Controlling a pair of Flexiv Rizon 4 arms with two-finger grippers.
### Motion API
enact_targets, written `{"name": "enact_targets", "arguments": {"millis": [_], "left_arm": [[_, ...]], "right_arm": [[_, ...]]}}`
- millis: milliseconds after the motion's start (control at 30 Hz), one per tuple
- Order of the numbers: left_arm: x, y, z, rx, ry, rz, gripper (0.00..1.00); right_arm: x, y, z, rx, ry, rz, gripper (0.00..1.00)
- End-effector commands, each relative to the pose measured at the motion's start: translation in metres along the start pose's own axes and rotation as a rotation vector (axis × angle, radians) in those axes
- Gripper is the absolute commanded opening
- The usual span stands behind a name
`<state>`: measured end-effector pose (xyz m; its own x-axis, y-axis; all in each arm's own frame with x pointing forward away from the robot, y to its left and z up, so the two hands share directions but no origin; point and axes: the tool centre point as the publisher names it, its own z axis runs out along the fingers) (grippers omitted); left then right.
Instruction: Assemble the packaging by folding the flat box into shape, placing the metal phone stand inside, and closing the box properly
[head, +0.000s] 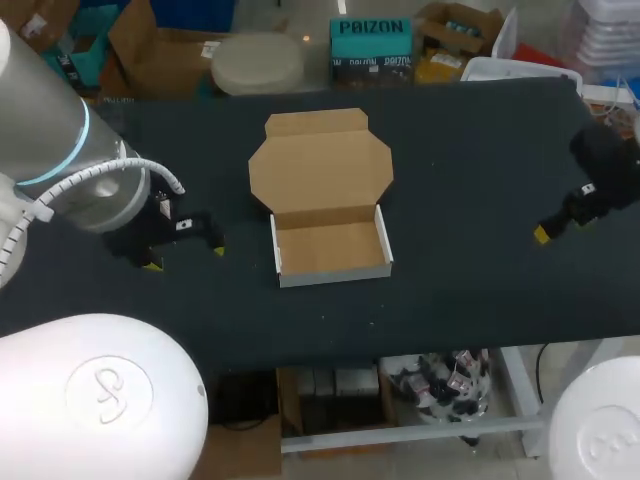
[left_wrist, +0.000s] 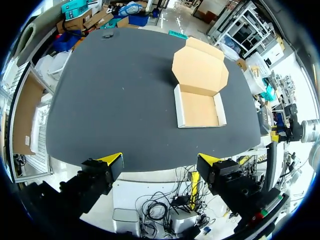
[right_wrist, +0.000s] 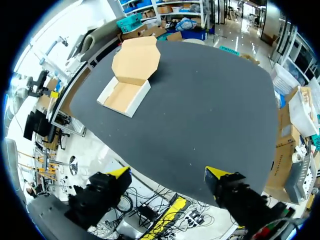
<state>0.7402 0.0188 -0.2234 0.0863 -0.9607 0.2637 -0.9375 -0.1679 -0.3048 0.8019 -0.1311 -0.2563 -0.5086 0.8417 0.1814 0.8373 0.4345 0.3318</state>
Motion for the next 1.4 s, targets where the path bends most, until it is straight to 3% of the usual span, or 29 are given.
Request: {"name": "enact_targets", "arguments": {"millis": [33, 633, 1133, 1400], "left_arm": [[0.002, -0.005, -0.001, -0.01, -0.084, -0.003, 1.0], [-0.004, -0.013, 0.007, -0.012, -0.048, -0.024, 1.0], [-0.012, -0.026, 0.017, -0.05, -0.052, -0.064, 1.0], [-0.02, -0.038, 0.035, -0.074, -0.076, -0.081, 1.0]], "right_arm": [[0.001, -0.003, -0.003, -0.011, -0.002, 0.014, 1.0], [0.002, 0.009, -0.004, 0.001, 0.023, 0.114, 1.0], [0.001, 0.015, 0.003, 0.026, 0.042, 0.121, 1.0], [0.001, 0.015, 0.003, 0.026, 0.042, 0.121, 1.0]]}}
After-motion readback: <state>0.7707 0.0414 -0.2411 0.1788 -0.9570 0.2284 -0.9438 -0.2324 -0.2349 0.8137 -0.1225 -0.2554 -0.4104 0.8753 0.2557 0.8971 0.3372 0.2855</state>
